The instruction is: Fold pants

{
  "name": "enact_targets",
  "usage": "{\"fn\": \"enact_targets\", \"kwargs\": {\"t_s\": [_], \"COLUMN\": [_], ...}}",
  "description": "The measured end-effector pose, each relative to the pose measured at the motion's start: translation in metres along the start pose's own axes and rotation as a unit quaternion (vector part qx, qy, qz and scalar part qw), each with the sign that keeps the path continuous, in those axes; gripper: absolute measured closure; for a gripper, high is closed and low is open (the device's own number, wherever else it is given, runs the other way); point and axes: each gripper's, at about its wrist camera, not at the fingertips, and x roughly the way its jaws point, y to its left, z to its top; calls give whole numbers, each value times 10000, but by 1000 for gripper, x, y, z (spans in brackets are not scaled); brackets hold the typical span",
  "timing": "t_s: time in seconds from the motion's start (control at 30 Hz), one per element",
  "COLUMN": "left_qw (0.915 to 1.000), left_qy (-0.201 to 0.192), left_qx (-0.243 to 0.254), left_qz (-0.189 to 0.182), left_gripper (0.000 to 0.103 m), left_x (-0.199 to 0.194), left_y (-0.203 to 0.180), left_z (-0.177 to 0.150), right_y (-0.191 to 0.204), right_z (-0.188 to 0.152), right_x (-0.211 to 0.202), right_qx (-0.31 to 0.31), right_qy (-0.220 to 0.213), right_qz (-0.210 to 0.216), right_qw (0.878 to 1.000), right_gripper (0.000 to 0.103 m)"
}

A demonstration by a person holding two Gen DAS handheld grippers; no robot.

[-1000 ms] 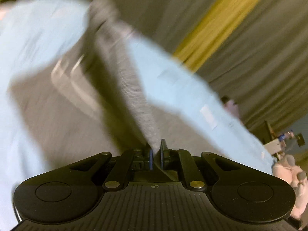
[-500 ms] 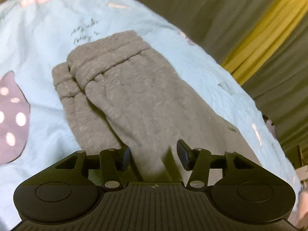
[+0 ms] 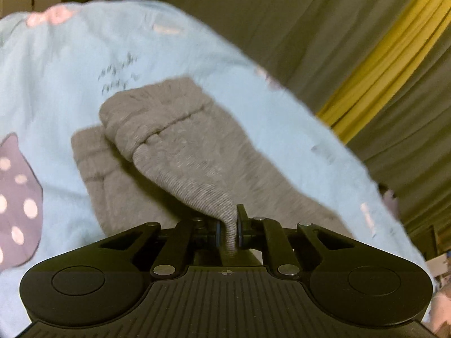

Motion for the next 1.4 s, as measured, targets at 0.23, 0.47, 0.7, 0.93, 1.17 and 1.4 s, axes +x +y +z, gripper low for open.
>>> {"fn": "enact_targets", "kwargs": {"t_s": [0.23,0.47,0.7,0.93,1.17,1.4], "left_qw": [9963,9812,9483,9602,9511,9149], "left_qy": [380,-341,-1382,-66,305,-197], "left_qx": [252,790,2257,2725,2882,3547], "left_qz": [731,1730,1752,610,1072,1919], "left_gripper": [86,47,32,46,52,87], "left_x": [25,-12,-36,56,127,148], "left_y": [18,-16,-100,-184,-201,-217], "left_z": [-23,-20,-34,-67,-80,-82], "right_y": [-51,-42,7,-1,-3,7], "right_z": [-23,-16,-26,-44,-43,-42], "right_x": [18,-1,-24,33,31,46], "right_qx": [-171,-187,-1394,-986,-1062,-1312], "right_qy": [535,149,-765,688,651,676], "right_qz": [-1116,-1396,-1387,-1069,-985,-954], "right_qw": [9922,9899,9775,9870,9873,9844], "right_gripper": [100,90,64,63,56,40]}}
